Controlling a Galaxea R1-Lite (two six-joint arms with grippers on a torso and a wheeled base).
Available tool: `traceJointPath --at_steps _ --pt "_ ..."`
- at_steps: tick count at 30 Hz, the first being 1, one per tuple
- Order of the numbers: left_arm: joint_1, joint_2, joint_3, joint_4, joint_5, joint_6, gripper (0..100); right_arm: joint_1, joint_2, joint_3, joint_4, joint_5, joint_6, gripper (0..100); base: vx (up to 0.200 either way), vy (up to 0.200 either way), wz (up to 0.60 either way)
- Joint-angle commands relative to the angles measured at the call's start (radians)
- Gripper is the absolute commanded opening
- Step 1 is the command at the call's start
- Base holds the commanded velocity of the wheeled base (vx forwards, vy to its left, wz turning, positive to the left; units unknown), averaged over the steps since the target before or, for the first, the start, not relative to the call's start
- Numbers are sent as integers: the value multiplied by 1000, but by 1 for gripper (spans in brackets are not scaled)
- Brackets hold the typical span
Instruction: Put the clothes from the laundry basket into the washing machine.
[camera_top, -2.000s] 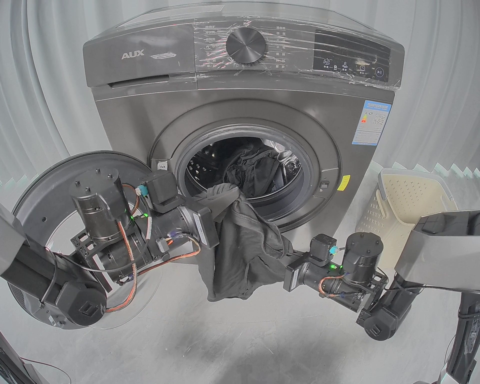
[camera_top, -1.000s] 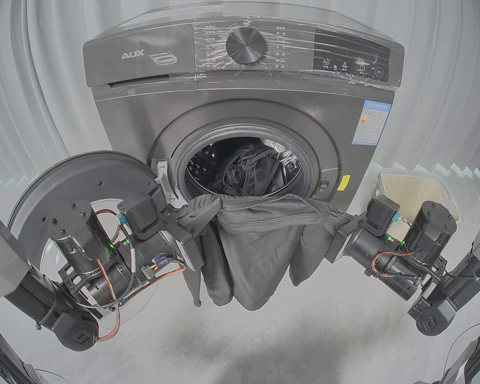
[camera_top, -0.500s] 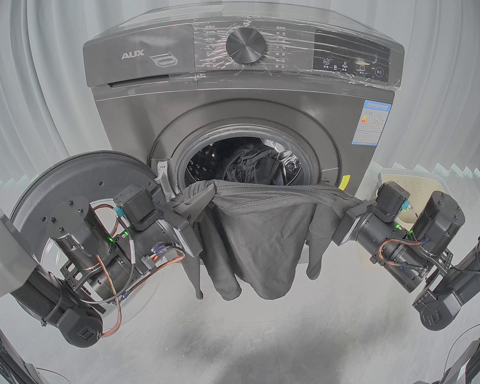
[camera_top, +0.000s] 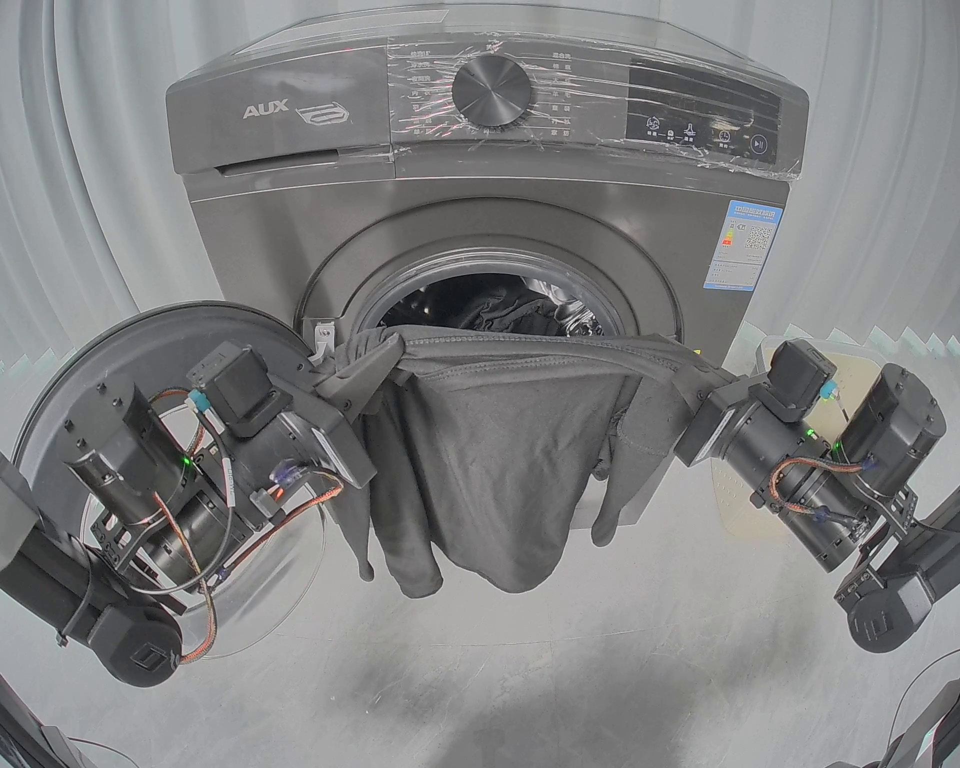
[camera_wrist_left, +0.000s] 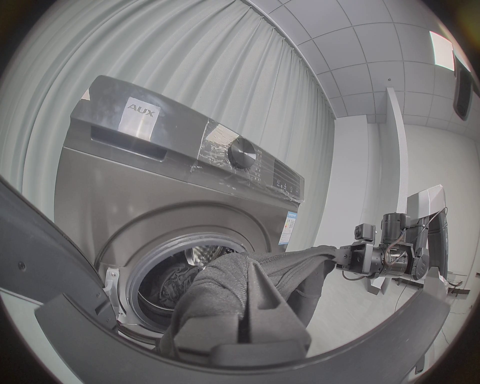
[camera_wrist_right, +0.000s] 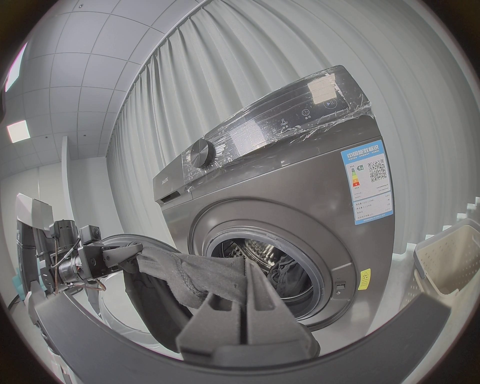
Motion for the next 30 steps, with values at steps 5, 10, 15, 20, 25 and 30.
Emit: traceJointPath --at_steps 5,10,15,20,25,30 --pt "10 -20 -2 -2 0 -1 0 -28 -3 -2 -1 -1 0 0 0 0 0" --pt "10 -21 -4 -2 0 -1 0 -28 -7 -4 -1 -1 -2 0 0 0 0" --pt "10 -21 -5 -1 -2 -1 0 -28 -7 -4 -1 -1 0 0 0 0 0" --pt "16 -23 -7 -2 -2 -1 0 -31 -15 -8 1 -1 -2 0 0 0 0" --pt "27 -23 -5 -2 -3 -1 0 -46 -16 -8 2 0 -2 0 0 0 0" --pt "27 -23 -7 -2 -3 -1 0 -46 -16 -8 2 0 -2 0 0 0 0"
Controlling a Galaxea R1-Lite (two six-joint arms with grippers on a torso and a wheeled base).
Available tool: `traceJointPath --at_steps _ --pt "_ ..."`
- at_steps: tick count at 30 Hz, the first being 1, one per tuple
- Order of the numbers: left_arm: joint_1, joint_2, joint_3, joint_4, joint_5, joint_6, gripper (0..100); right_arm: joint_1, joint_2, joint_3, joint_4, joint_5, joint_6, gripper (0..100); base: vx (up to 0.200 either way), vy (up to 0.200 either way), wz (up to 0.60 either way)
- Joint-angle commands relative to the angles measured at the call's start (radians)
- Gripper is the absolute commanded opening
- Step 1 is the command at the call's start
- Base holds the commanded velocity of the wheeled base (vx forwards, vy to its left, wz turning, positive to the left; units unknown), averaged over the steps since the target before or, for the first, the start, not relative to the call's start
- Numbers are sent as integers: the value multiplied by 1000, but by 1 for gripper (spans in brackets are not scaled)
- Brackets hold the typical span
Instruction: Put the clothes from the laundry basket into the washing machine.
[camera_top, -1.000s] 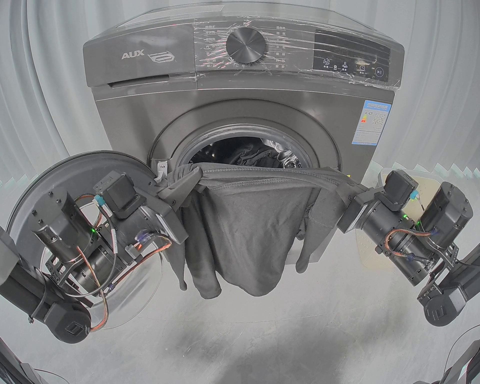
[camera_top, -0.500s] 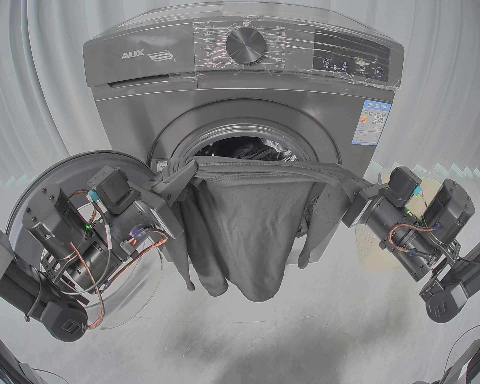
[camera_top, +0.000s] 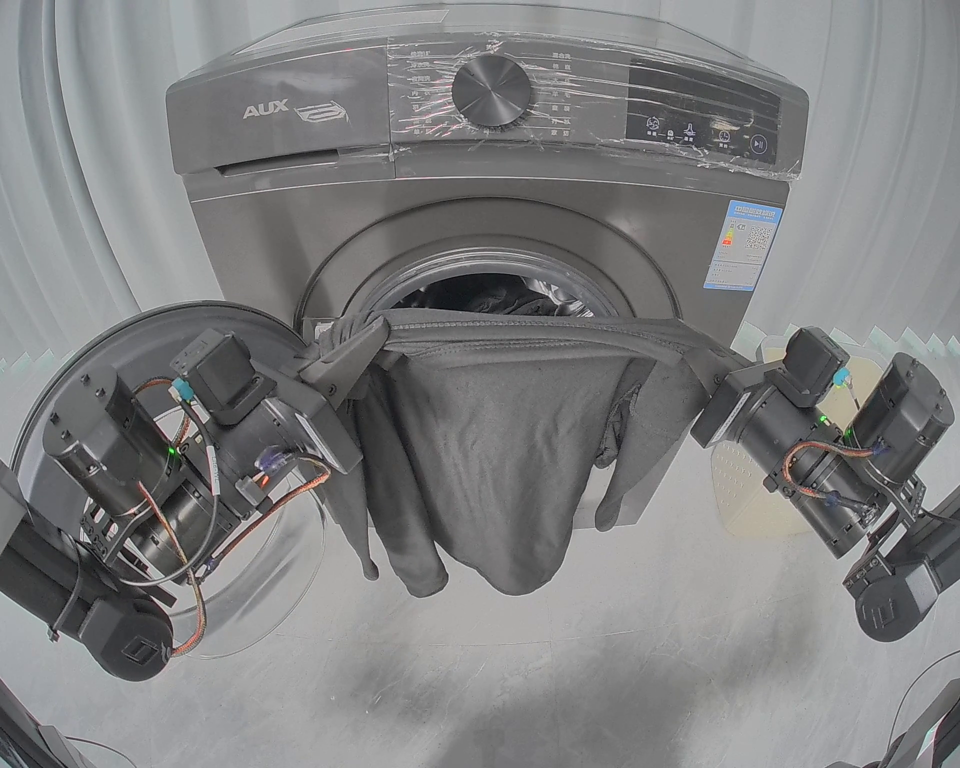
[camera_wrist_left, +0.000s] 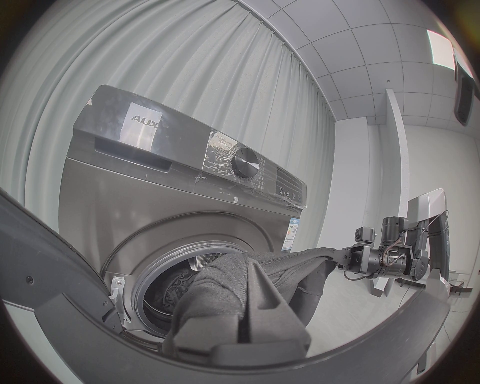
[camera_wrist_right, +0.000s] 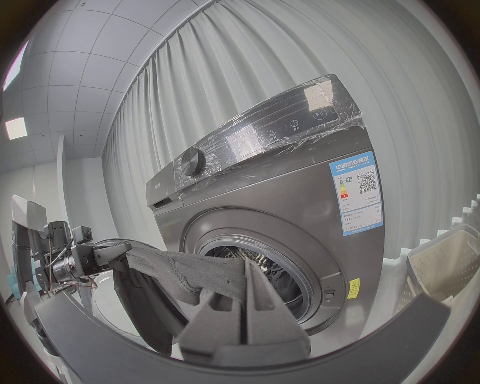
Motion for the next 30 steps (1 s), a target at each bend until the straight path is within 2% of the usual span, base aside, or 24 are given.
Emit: traceJointPath --at_steps 1,9,16,17,22,23,24,25,26,30 --pt "0 -1 -1 -1 0 -1 0 0 0 0 -1 0 0 0 0 0 0" --pt "0 -1 -1 1 -1 -1 0 0 0 9 -1 3 0 0 0 0 0" --pt "-37 33 -44 1 4 1 0 12 12 63 -2 11 -1 0 0 0 0" --pt "-39 45 -53 1 5 1 0 12 19 66 -5 11 -1 100 0 0 0" --pt "-37 76 -82 10 5 2 0 11 56 148 -7 14 -10 100 0 0 0" --pt "-36 81 -96 21 7 4 0 14 58 186 -4 24 -15 100 0 0 0" --pt "-33 85 -122 45 5 2 0 15 61 247 -11 60 -23 100 0 0 0" --pt "-33 85 -122 45 5 2 0 15 61 247 -11 60 -23 100 0 0 0" --pt "-33 85 -143 64 5 2 0 20 67 276 -19 90 -27 100 0 0 0" --pt "-39 85 -166 88 5 1 0 17 90 240 -24 109 -27 100 0 0 0"
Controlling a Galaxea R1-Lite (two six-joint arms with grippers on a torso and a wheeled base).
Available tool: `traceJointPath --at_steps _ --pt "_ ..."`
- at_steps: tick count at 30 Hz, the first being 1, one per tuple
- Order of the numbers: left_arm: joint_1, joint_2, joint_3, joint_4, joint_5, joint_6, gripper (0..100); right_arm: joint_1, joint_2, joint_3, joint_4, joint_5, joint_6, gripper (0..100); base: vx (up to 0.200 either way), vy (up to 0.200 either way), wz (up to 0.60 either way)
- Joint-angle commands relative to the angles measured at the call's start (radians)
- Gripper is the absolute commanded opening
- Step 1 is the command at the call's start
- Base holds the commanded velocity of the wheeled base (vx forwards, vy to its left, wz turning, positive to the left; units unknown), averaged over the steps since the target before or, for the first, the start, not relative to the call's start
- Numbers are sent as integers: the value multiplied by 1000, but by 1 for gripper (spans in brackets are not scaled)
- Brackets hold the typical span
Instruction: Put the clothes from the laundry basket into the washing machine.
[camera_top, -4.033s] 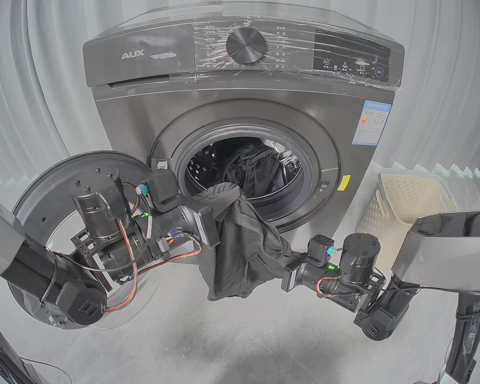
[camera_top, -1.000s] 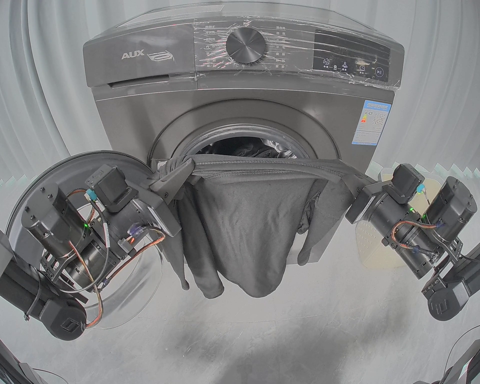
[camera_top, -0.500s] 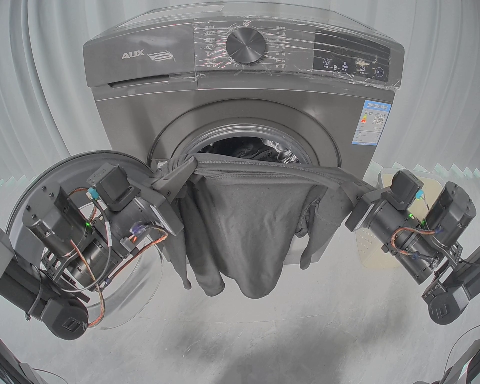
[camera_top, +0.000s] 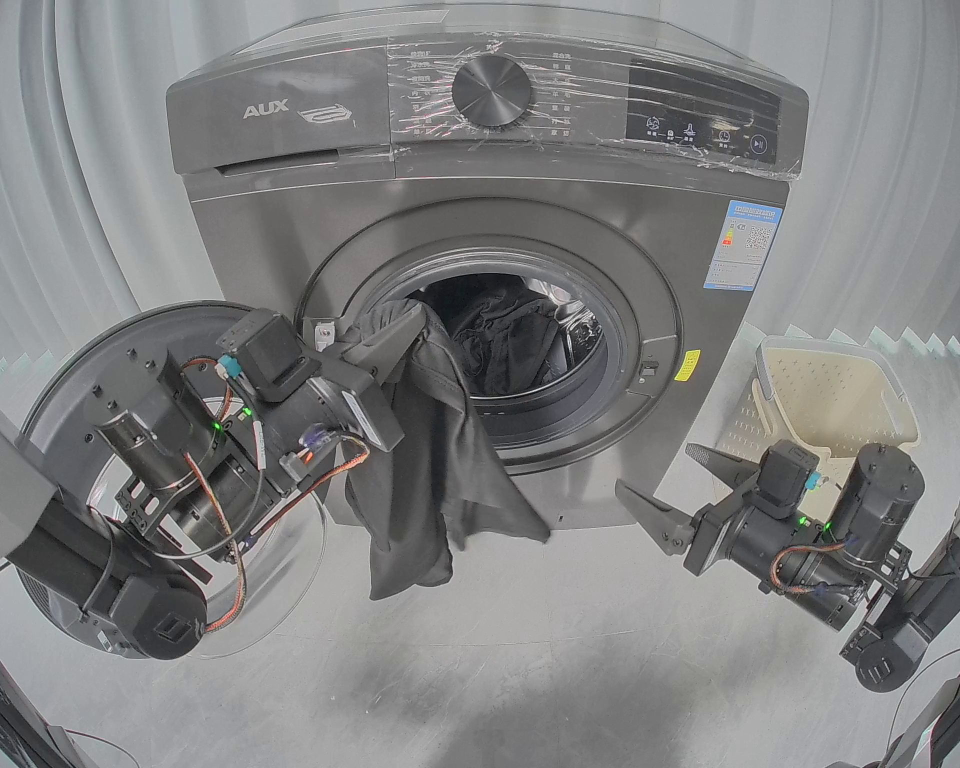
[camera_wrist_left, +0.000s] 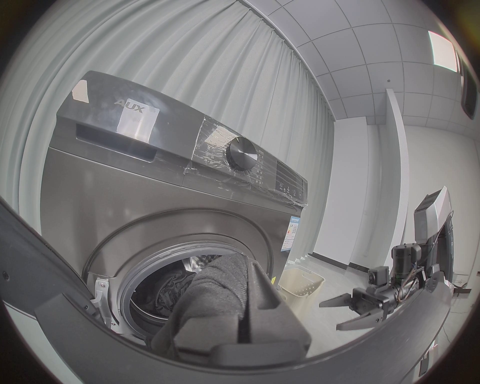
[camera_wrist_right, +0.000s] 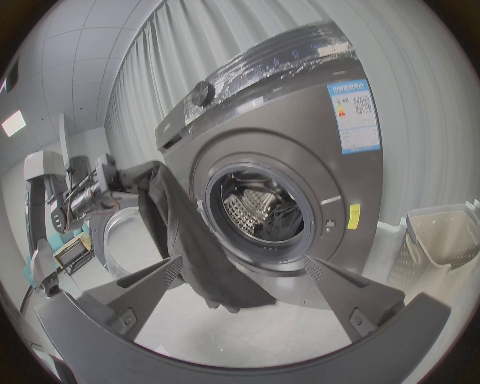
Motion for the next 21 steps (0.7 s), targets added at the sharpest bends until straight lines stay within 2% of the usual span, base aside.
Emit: traceJointPath --at_steps 1,3,9,15,21 --pt "-5 17 -46 28 0 -1 0 1 43 -16 -9 27 -5 100 0 0 0" --pt "-9 17 -50 32 0 -1 0 3 55 -40 -6 30 -3 100 0 0 0" --pt "-37 23 -62 51 0 -1 0 6 256 -195 2 19 -22 100 0 0 0" --pt "-40 25 -79 55 0 0 0 23 351 -341 13 21 -25 100 0 0 0" --pt "-57 23 -84 59 -2 -1 0 20 428 -421 25 18 -25 100 0 0 0"
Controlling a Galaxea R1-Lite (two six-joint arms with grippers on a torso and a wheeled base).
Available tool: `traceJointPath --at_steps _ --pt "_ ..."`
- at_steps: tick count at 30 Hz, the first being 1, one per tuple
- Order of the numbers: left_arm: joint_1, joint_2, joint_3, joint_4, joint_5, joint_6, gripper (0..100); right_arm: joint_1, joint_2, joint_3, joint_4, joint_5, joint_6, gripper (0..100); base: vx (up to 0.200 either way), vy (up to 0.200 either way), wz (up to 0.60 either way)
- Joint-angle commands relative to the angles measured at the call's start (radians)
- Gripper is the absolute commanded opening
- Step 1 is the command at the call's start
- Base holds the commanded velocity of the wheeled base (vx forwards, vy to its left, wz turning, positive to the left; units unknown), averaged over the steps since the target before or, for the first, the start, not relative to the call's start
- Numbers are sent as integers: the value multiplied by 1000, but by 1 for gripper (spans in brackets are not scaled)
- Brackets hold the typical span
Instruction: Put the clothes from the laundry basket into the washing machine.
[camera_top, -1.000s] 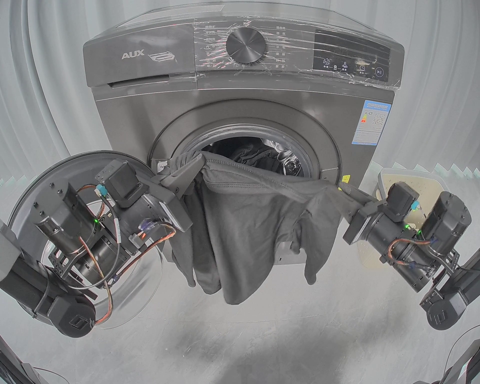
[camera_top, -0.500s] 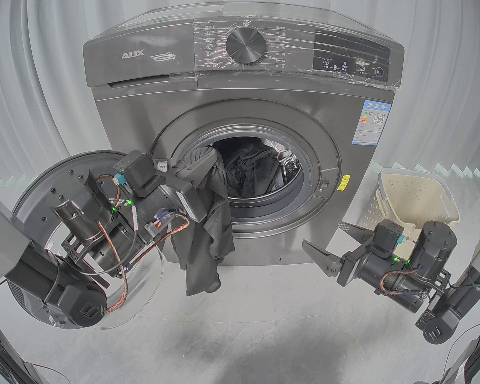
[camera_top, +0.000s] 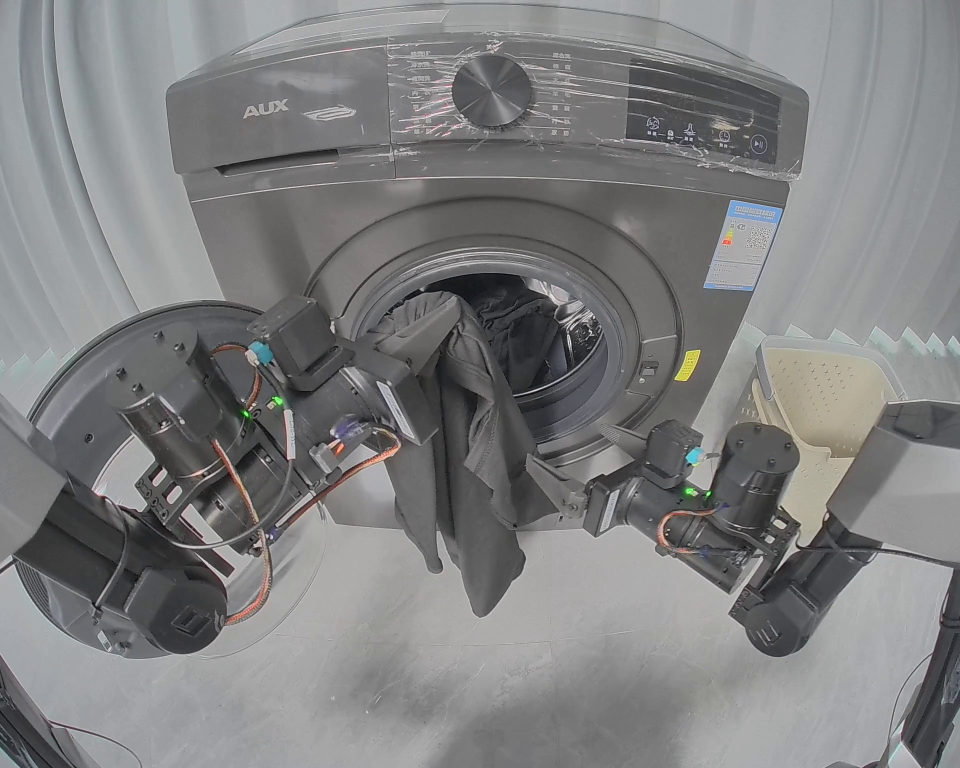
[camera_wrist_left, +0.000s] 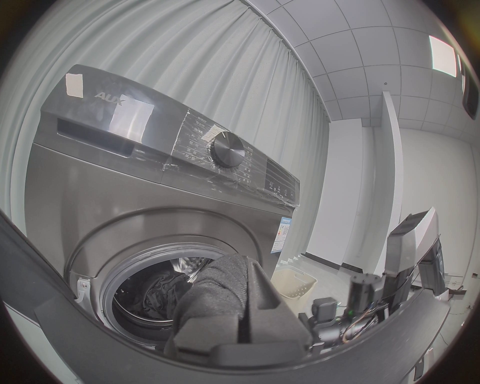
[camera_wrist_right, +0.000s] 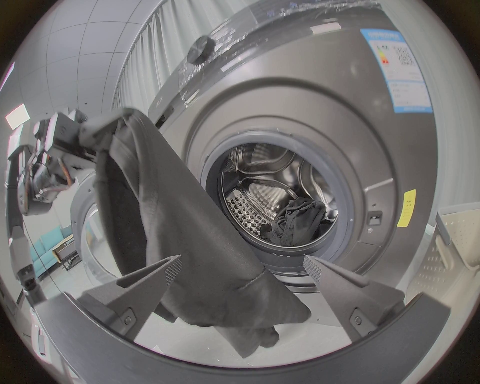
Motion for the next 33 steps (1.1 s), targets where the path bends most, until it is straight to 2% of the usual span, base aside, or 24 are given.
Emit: traceJointPath --at_steps 1,5,9,16,25,33 --pt "-15 2 -9 2 -2 -1 0 10 110 -66 7 0 -1 100 0 0 0" --pt "-24 11 -15 4 -4 -1 0 26 138 -75 7 0 -4 100 0 0 0" --pt "-38 42 -46 4 -1 -2 0 76 153 -100 10 13 -5 100 0 0 0" --pt "-61 62 -58 2 -1 -2 0 119 199 -156 47 34 -5 100 0 0 0" --pt "-65 49 -60 1 -1 -4 0 125 282 -305 67 25 -5 100 0 0 0" --pt "-64 13 -58 4 1 -4 0 112 340 -370 76 17 -4 100 0 0 0"
